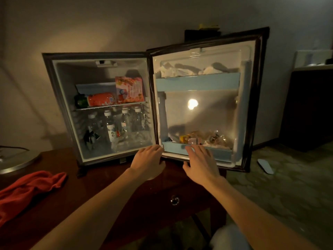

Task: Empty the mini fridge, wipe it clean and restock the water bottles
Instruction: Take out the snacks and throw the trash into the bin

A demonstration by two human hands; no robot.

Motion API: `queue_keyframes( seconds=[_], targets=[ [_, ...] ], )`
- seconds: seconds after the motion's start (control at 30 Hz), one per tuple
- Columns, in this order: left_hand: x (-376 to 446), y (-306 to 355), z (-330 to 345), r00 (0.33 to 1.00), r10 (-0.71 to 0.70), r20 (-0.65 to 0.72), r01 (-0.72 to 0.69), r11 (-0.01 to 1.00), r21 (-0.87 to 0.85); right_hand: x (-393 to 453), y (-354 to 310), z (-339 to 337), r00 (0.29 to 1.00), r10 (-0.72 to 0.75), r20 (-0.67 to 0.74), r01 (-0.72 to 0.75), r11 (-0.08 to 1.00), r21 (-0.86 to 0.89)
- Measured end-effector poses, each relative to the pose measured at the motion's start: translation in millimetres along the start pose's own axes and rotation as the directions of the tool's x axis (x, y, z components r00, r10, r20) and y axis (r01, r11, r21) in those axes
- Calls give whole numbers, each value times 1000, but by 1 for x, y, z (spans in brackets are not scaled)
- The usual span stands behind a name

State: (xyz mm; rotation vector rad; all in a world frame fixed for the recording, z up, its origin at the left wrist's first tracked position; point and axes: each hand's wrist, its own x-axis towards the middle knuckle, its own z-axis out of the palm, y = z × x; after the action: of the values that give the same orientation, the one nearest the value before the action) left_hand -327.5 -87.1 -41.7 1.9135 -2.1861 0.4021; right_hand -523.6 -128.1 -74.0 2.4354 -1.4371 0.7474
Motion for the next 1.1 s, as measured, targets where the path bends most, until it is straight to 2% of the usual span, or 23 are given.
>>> queue_keyframes(
  seconds=[0.33,0.43,0.5,0.6,0.67,0.87,1.1],
  targets=[
    [27,-5,26,999,-45,27,46,999,-18,33,16,25,997,68,33,-65,993,-97],
    [25,-16,31,997,-72,31,73,997,-21,33,18,27,998,62,-17,-63,995,-79],
    [22,-26,30,995,-97,26,98,995,-23,36,12,29,998,6,-70,-9,999,-49],
    [13,-43,26,990,-141,19,141,990,-16,47,-10,33,987,-120,-106,122,992,18],
    [5,-55,23,986,-169,14,169,986,-1,59,-32,34,984,-151,-95,159,984,77],
    [-17,-117,9,959,-283,-19,284,958,44,106,-96,44,974,-226,-3,223,960,170],
    [-31,-189,3,902,-430,-37,431,901,54,160,-150,67,964,-242,106,213,949,231]
  ],
)
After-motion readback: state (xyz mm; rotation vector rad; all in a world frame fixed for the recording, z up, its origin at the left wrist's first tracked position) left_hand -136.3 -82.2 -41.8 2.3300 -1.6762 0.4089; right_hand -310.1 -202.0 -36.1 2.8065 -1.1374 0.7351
